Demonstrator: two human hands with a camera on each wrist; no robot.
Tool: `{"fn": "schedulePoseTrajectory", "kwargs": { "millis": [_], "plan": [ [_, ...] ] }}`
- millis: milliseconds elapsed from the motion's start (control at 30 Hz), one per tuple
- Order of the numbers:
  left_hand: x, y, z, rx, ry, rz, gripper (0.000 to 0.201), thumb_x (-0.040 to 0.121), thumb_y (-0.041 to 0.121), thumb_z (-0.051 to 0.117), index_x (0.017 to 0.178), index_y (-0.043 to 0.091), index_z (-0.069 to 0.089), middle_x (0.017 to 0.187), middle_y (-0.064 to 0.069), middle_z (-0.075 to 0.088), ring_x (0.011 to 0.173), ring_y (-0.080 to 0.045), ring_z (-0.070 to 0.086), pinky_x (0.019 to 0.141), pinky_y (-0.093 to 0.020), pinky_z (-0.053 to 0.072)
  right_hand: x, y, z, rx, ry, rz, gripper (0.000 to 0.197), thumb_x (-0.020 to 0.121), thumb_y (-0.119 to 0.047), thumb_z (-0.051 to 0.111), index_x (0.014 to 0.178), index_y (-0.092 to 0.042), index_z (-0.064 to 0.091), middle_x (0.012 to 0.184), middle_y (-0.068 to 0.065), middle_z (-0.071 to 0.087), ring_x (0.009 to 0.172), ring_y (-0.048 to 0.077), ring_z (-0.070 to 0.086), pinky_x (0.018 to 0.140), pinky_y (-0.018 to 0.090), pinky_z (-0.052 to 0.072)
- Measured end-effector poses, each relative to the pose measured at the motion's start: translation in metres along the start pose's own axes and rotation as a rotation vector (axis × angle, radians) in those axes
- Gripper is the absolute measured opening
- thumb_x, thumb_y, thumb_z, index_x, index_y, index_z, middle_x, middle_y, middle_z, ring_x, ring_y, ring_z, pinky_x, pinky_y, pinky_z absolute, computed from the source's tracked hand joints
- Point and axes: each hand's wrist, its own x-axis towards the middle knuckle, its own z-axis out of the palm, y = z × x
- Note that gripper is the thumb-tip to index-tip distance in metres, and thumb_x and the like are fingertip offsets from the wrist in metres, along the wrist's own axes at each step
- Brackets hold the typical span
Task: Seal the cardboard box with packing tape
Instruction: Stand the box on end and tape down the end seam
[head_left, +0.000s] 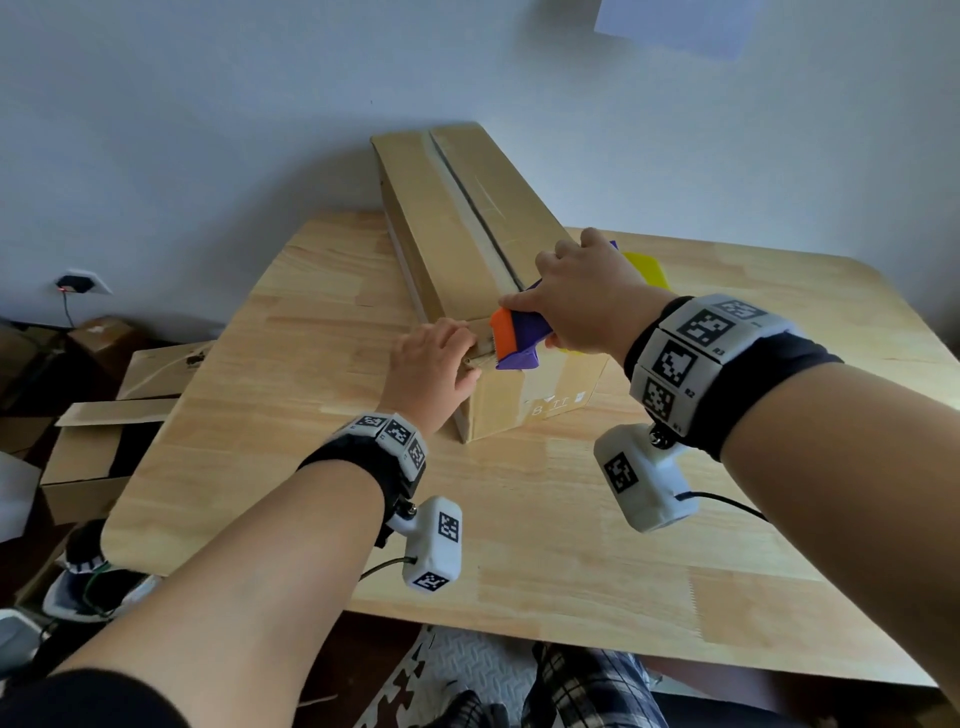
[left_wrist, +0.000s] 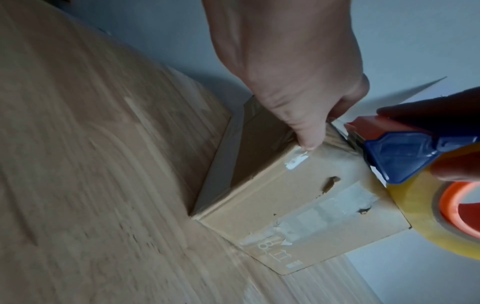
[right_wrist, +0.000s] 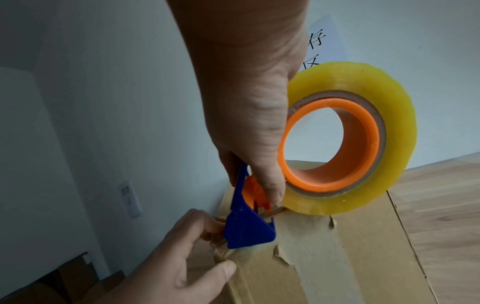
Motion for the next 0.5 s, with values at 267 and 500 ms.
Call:
{"fn": "schedulePoseTrajectory", "kwargs": {
  "millis": [267,500],
  "plan": [
    [0.01,-0.002,-0.009,0.194,-0.206,0.034,0.065,0.08,0.047,0.063,0.139,0.03,0.041,0.128,-0.003,0.048,0.119,-0.028,0.042,0.095,-0.043,0.025,-0.001,-0.001,0.0,-0.01,0.019,0.008,0.051,0.089,-0.048,0.054,0.137,-0.041,0.038,0.116,0.007,0.057,0.106,0.027,0.053,0.087,0.039,0.037],
    [0.004,-0.001,-0.008,0.205,-0.171,0.189,0.045,0.09,0.029,0.039,0.126,0.011,0.058,0.127,-0.006,0.061,0.119,-0.027,0.056,0.099,-0.042,0.043,-0.001,0.0,0.003,-0.023,0.044,0.001,0.05,0.091,-0.048,0.052,0.137,-0.04,0.038,0.116,0.007,0.057,0.107,0.028,0.053,0.087,0.04,0.038]
  ]
}}
